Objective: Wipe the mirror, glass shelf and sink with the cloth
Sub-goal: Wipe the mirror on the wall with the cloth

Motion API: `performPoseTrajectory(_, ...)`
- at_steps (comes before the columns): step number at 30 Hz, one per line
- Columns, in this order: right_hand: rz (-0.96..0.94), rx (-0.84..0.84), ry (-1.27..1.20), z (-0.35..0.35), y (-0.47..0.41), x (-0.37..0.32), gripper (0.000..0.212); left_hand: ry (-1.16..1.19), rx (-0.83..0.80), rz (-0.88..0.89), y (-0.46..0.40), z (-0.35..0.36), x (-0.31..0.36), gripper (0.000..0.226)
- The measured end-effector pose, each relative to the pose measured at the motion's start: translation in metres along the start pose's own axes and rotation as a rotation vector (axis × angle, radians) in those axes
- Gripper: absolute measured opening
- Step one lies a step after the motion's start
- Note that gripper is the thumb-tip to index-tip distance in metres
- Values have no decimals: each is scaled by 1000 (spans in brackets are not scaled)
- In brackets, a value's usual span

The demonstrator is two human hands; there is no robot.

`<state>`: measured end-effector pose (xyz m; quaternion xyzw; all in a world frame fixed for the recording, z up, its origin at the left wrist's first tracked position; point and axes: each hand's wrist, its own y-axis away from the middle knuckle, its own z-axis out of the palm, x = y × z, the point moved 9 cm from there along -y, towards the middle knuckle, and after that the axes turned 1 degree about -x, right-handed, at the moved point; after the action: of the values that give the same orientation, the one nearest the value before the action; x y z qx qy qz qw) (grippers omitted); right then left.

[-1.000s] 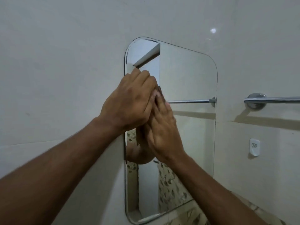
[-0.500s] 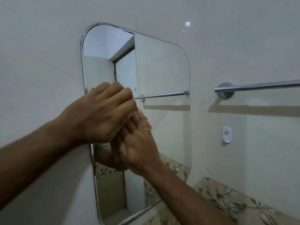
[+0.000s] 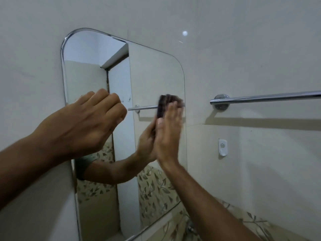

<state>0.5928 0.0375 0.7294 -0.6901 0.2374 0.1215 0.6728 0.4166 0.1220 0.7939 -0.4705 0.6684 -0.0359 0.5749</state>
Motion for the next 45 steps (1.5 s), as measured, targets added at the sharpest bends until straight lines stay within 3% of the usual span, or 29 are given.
performPoseTrajectory(4, -441, -195, 25, 30, 54, -62, 56, 22, 55, -22, 1, 4, -9, 23)
performPoseTrajectory(6, -546, -218, 57, 30, 53, -67, 55, 22, 70, -14, 2, 5, -10, 24)
performPoseTrajectory(8, -485, -165, 57, 22, 33, -53, 55, 38, 65, -5, 3, 6, -10, 23)
performPoseTrajectory(13, 19, 32, 16, -11, -22, 34, 55, 91, 73, -44, 2, -7, -9, 20)
performPoseTrajectory(16, 162, 53, -11, -14, -23, 56, 54, 111, 60, -60, 1, -17, -4, 22)
performPoseTrajectory(20, 63, 70, -2, 4, 18, 2, 59, 165, 80, -96, 1, -29, -1, 18)
performPoseTrajectory(26, -364, -158, -44, 56, 125, -121, 59, 285, 164, -205, 7, -40, -8, 10)
performPoseTrajectory(31, -490, -217, -64, 58, 141, -134, 55, 349, 213, -305, 35, -37, 0, 10)
performPoseTrajectory(34, -419, -193, -4, 44, 116, -95, 57, 329, 147, -278, 45, -29, 15, 14)
performPoseTrajectory(39, 22, -21, -16, 20, 77, -21, 57, 234, 62, -238, 40, -20, 23, 17)
performPoseTrajectory(42, 6, -27, 15, 32, 92, -37, 58, 306, 118, -281, 40, -24, 18, 14)
performPoseTrajectory(45, -186, -94, 6, 52, 141, -82, 63, 366, 161, -295, 42, -27, 16, 14)
